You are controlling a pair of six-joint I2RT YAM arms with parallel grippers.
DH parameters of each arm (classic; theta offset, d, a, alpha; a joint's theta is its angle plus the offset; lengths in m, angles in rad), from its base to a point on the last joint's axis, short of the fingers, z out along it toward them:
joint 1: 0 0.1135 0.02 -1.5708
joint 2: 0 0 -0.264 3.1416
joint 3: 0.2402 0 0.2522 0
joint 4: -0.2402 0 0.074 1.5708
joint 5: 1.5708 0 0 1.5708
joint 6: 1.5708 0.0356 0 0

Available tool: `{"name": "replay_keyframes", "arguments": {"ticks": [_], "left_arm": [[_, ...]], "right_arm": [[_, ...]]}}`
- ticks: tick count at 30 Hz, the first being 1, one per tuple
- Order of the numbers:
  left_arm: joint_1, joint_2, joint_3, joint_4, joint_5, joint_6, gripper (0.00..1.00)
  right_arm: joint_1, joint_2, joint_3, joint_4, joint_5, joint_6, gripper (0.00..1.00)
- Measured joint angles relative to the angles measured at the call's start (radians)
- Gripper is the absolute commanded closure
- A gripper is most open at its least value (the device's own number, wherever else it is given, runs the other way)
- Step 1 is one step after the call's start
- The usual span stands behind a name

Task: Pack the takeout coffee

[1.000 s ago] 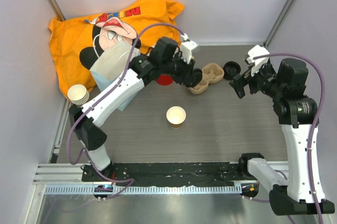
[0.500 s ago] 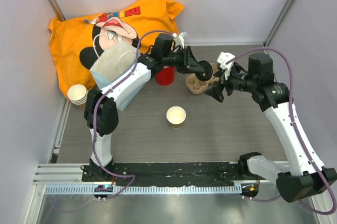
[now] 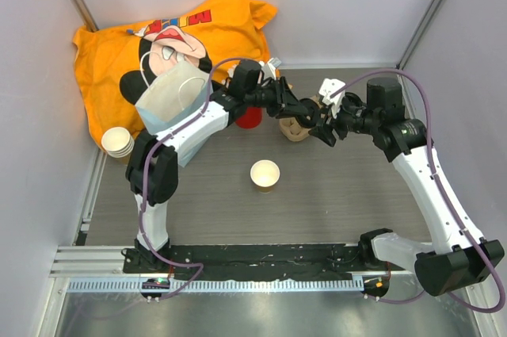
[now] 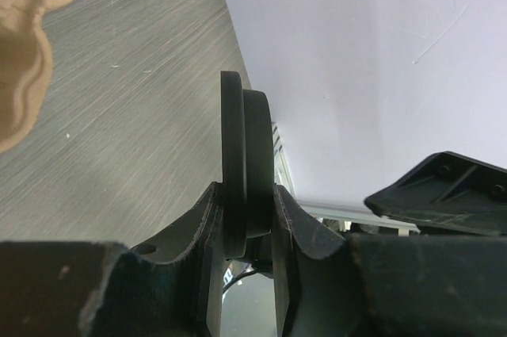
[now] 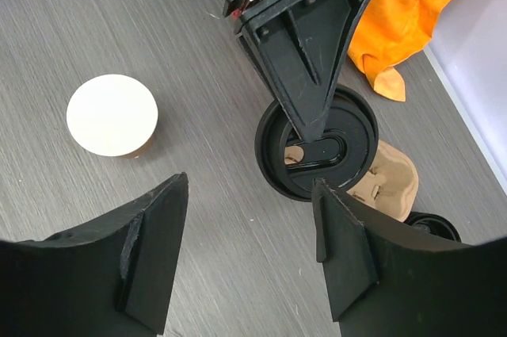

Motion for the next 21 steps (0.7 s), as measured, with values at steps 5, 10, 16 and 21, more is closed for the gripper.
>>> {"name": "replay_keyframes", "arguments": {"ticks": [5,10,16,21], "left_arm": [[-0.005,-0.020,-0.003,0.018,0.005,-0.016,1.00],[-0.008,-0.037,-0.006,0.035,0.008,-0.023,1.00],[-0.009,-0.042,-0.030,0.042,0.008,-0.034,1.00],[-0.012,-0.047,-0.047,0.042,0.008,-0.034,1.00]], "right_arm": [[0.000,0.001,-0.017,0.005,-0.003,-0.037,0.41],[0.000,0.001,-0.094,0.034,-0.022,-0.084,0.42],[0.000,0.002,-0.109,0.066,-0.041,-0.132,0.38],[0.000,0.002,-0.109,0.074,-0.074,-0.180,0.34]]}}
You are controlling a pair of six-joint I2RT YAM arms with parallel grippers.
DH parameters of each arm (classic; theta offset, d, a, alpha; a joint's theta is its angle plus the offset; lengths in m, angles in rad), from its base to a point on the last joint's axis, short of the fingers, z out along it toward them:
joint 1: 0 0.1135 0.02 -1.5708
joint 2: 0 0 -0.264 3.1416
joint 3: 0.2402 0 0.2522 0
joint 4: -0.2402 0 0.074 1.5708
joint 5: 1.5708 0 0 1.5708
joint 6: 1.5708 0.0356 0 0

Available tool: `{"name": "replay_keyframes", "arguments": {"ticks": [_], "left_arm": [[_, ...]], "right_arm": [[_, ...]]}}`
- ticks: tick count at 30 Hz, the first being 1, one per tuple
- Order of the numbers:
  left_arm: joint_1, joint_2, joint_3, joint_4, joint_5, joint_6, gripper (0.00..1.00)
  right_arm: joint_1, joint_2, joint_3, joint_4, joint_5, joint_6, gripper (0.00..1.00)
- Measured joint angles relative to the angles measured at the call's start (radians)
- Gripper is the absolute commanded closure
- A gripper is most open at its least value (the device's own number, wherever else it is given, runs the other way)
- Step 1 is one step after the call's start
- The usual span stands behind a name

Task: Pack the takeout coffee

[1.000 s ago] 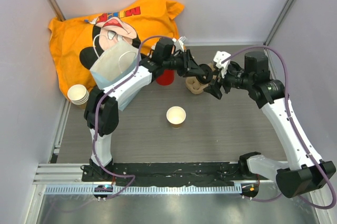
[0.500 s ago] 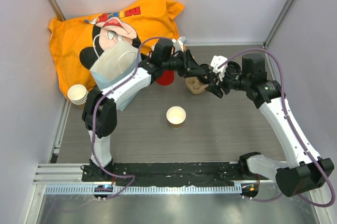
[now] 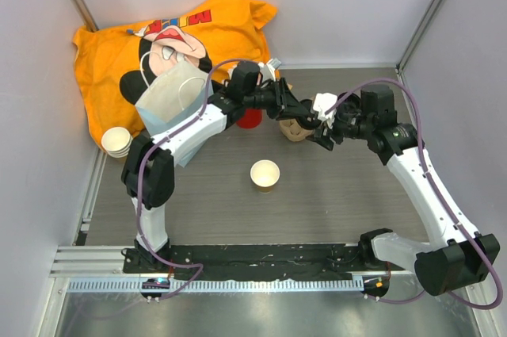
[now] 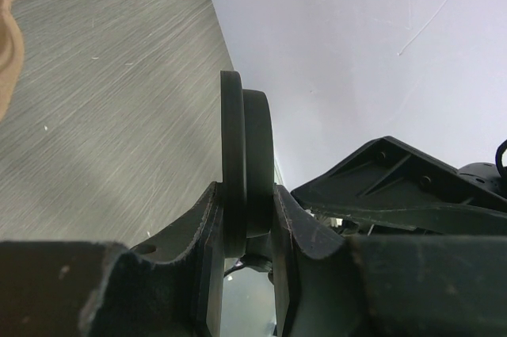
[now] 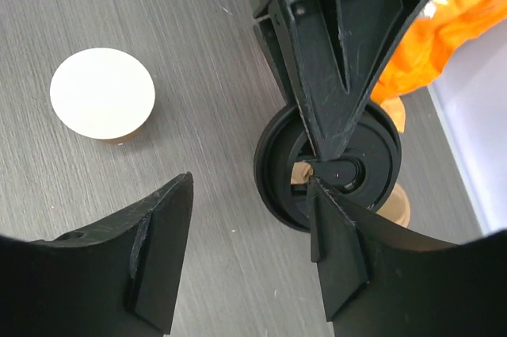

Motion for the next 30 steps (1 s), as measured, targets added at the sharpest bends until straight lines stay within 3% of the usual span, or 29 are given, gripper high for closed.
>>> {"name": "replay_keyframes", "arguments": {"ticks": [11,18,30], "left_arm": [[-0.003,-0.034,-0.007,0.000,0.001,0.000,1.00],[-0.004,-0.041,-0.009,0.000,0.004,0.003,1.00],[-0.010,-0.041,-0.015,-0.005,0.010,0.010,1.00]], "right_arm": [[-0.007,0.029,0.000,-0.008,-0.072,-0.085,0.40],[-0.011,0.031,-0.002,0.013,-0.076,-0.077,0.58],[-0.015,0.049,-0.005,0.053,-0.072,-0.026,0.70]]}}
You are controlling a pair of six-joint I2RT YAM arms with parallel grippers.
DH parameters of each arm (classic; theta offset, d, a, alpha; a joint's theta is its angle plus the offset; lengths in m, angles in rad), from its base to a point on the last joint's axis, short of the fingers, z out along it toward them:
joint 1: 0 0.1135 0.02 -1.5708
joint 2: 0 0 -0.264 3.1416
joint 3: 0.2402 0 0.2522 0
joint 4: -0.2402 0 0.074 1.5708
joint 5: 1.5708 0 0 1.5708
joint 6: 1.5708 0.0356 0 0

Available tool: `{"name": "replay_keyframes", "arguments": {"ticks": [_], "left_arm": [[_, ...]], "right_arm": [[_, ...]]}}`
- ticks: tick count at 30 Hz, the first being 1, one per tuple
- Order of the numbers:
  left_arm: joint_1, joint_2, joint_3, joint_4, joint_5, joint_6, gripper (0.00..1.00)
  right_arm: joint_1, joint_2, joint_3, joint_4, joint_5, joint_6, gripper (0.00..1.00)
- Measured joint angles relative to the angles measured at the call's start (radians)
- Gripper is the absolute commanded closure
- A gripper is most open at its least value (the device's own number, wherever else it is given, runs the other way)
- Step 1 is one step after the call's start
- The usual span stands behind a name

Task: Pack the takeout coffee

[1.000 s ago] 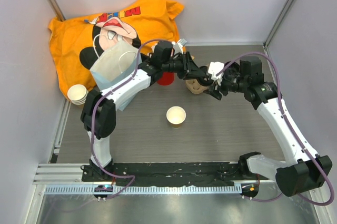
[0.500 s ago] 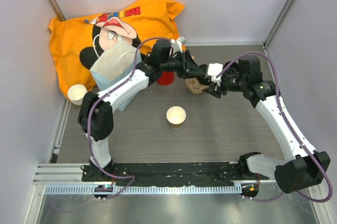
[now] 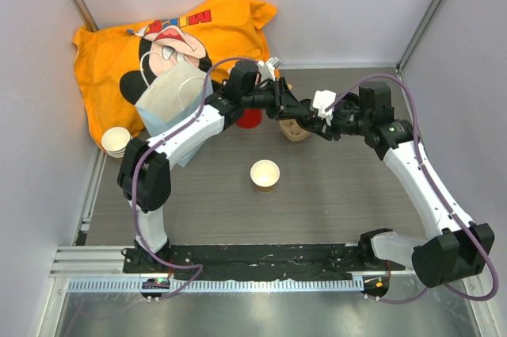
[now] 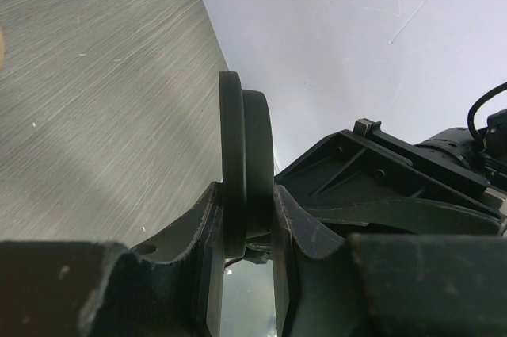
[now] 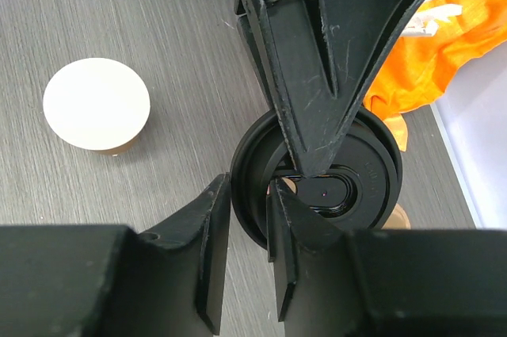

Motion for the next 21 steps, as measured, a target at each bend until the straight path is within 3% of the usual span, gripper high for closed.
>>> {"name": "replay_keyframes", "arguments": {"ticks": [6,9,15,18,21], "left_arm": [[0.000,0.000,0.000,-0.003,0.000,0.014,1.00],[-0.002,0.000,0.000,-0.004,0.001,0.019,0.94],[-0.004,0.000,-0.003,-0.003,0.000,0.025,0.86],[-0.004,0.000,-0.003,-0.003,0.000,0.025,0.72],[-0.004,0.000,-0.003,-0.002,0.001,0.024,0.48]], "right_arm": [[0.000,0.003,0.000,0.006,0.001,0.016,0.77],[-0.002,0.003,0.000,0.010,0.003,0.021,0.86],[-0.005,0.010,0.002,0.011,0.010,0.029,0.93],[-0.005,0.010,0.002,0.011,0.011,0.029,0.99],[-0.005,0.010,0.006,0.008,0.012,0.032,0.99]]}}
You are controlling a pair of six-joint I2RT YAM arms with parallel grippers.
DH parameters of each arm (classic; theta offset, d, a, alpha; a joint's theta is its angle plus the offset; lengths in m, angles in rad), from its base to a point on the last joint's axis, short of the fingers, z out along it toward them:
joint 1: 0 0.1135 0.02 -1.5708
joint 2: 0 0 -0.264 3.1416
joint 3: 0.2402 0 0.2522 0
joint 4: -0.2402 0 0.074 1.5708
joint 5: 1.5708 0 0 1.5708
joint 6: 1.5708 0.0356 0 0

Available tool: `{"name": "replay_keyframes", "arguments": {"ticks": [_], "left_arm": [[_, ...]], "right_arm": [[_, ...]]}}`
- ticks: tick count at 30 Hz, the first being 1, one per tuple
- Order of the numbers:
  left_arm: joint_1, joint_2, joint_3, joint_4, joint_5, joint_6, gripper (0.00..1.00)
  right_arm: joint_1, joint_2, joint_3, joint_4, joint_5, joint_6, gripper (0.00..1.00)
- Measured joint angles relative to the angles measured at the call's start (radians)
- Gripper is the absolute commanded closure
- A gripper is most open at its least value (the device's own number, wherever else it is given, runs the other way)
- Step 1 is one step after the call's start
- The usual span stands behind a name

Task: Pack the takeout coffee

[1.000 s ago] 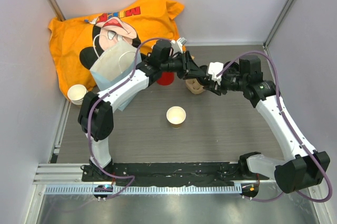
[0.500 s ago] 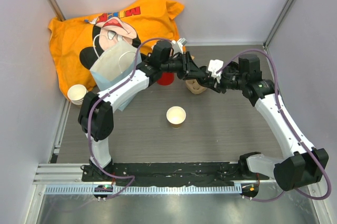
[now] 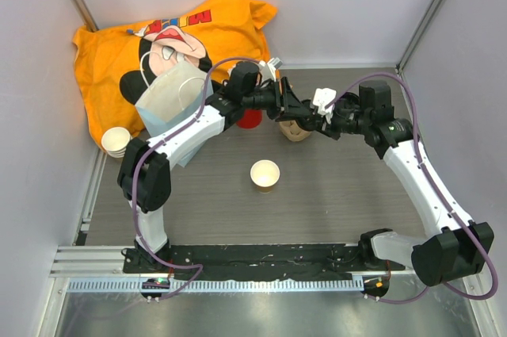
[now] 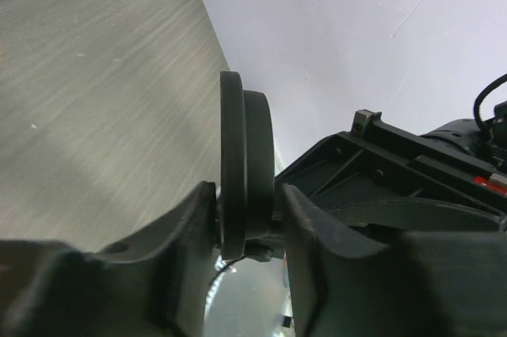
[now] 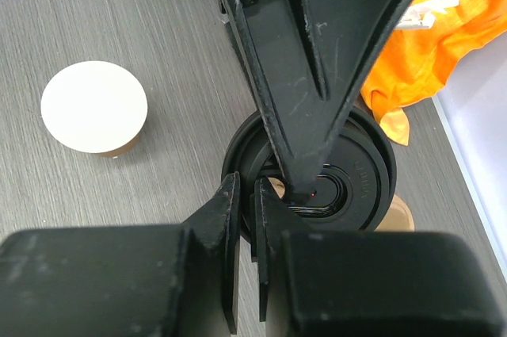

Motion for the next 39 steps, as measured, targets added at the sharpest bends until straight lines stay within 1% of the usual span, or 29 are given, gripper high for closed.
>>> {"name": "replay_keyframes", "arguments": {"ticks": [1,3,4,6,7,8,13,17,19,21,23,26,27,29,31,36,39], "left_arm": [[-0.001,0.000,0.000,0.004,0.002,0.002,0.39],[-0.002,0.000,0.001,0.007,0.008,0.008,0.30],[-0.002,0.000,0.003,0.004,0.011,0.013,0.22],[-0.001,-0.001,0.010,0.002,0.013,0.024,0.16],[0.001,-0.003,0.016,-0.001,0.015,0.026,0.06],[0.003,-0.008,0.021,-0.002,0.017,0.031,0.01],[0.028,-0.051,0.078,-0.047,0.014,0.101,0.00],[0.070,-0.107,0.160,-0.122,-0.002,0.219,0.00],[0.103,-0.161,0.177,-0.171,-0.018,0.308,0.00],[0.135,-0.230,0.177,-0.249,-0.045,0.436,0.00],[0.164,-0.310,0.169,-0.343,-0.095,0.596,0.00],[0.168,-0.434,0.069,-0.408,-0.140,0.793,0.00],[0.166,-0.488,-0.001,-0.429,-0.141,0.868,0.00],[0.161,-0.549,-0.107,-0.477,-0.136,0.978,0.00],[0.159,-0.566,-0.187,-0.519,-0.124,1.076,0.00],[0.158,-0.541,-0.397,-0.608,-0.117,1.335,0.00],[0.158,-0.529,-0.480,-0.639,-0.118,1.464,0.00]], "right_arm": [[0.000,0.000,0.002,-0.002,0.000,0.000,0.99],[0.001,0.000,0.008,-0.005,0.001,0.001,0.99],[0.002,0.000,0.013,-0.011,0.001,0.001,0.99],[0.003,0.000,0.027,-0.027,0.002,0.000,0.99],[0.003,0.000,0.038,-0.039,0.003,0.000,0.99],[0.003,0.000,0.050,-0.050,0.003,0.000,0.99],[0.003,-0.002,0.115,-0.110,0.003,-0.006,0.99],[0.004,-0.012,0.143,-0.149,0.008,-0.005,0.99],[0.004,-0.023,0.149,-0.164,0.019,-0.002,0.99],[0.004,-0.033,0.155,-0.182,0.032,0.001,0.99],[0.004,-0.043,0.161,-0.200,0.048,0.003,0.99],[0.004,-0.047,0.175,-0.228,0.074,0.008,0.99],[0.004,-0.047,0.182,-0.240,0.086,0.011,0.99],[0.004,-0.047,0.190,-0.253,0.098,0.016,0.99],[0.004,-0.047,0.199,-0.261,0.109,0.023,0.99],[0.004,-0.054,0.207,-0.267,0.137,0.040,0.99],[0.004,-0.063,0.207,-0.268,0.151,0.045,0.99]]}}
